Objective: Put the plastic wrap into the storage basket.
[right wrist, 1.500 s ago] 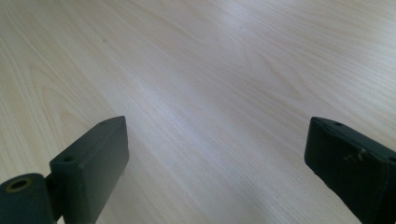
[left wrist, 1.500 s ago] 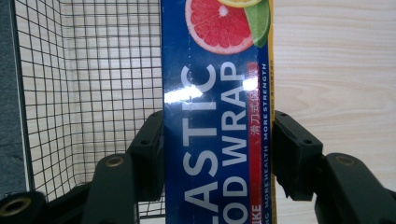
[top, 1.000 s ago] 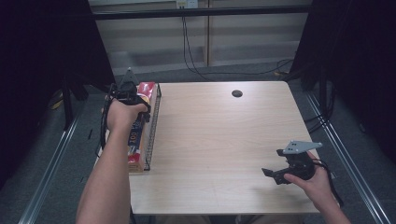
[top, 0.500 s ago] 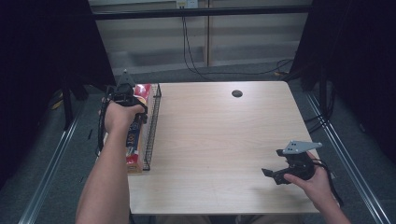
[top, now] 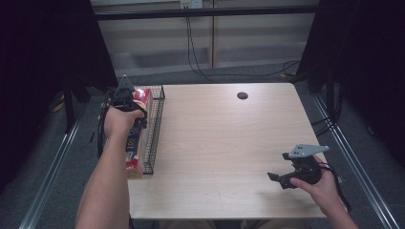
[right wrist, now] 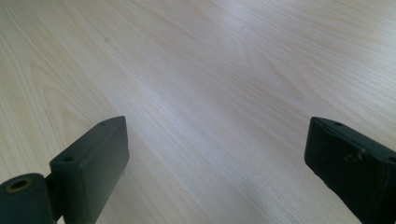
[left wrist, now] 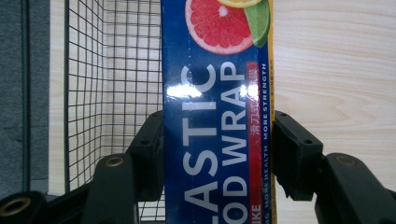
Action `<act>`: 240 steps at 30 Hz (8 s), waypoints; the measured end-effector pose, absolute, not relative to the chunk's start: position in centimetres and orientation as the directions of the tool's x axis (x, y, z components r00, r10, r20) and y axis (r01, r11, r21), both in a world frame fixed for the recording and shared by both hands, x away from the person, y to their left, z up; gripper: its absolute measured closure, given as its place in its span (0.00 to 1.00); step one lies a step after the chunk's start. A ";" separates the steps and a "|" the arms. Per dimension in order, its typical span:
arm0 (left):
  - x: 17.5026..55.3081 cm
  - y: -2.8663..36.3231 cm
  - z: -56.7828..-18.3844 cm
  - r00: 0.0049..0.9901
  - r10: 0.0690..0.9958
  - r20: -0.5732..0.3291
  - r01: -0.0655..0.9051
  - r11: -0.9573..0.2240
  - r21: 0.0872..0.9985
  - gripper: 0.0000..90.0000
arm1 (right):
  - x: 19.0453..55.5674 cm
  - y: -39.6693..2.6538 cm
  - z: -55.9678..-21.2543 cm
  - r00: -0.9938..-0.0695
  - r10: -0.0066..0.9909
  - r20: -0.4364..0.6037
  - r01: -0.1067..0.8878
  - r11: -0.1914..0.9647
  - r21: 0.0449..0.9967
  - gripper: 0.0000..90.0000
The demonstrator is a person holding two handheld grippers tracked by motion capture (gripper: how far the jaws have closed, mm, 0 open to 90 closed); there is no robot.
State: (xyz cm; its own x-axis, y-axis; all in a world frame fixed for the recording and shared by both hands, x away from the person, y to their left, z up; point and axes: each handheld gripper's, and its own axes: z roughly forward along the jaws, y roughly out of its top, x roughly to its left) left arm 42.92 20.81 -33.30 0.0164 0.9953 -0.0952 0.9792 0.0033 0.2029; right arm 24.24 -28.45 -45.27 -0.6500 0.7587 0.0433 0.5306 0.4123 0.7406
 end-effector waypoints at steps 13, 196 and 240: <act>43.1 21.4 -34.6 0.016 0.995 -0.098 0.983 0.002 0.186 0.49 | 24.3 -28.4 -45.3 -0.650 0.759 0.038 0.530 0.416 0.739 0.07; 40.5 15.2 -32.8 0.424 0.865 -0.269 0.867 -0.301 0.397 0.15 | 24.2 -27.7 -45.2 -0.675 0.737 0.036 0.519 0.441 0.732 0.07; 36.7 8.6 -37.8 0.600 0.744 -0.293 0.775 -0.450 0.443 0.14 | 24.1 -27.5 -45.1 -0.684 0.729 0.031 0.517 0.453 0.726 0.07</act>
State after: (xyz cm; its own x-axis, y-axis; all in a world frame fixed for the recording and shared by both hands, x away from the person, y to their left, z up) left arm 36.69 8.60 -37.76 0.6001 0.7443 -0.2929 0.7750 -0.4504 0.4434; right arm 24.11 -27.52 -45.13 -0.6837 0.7291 0.0314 0.5166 0.4532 0.7265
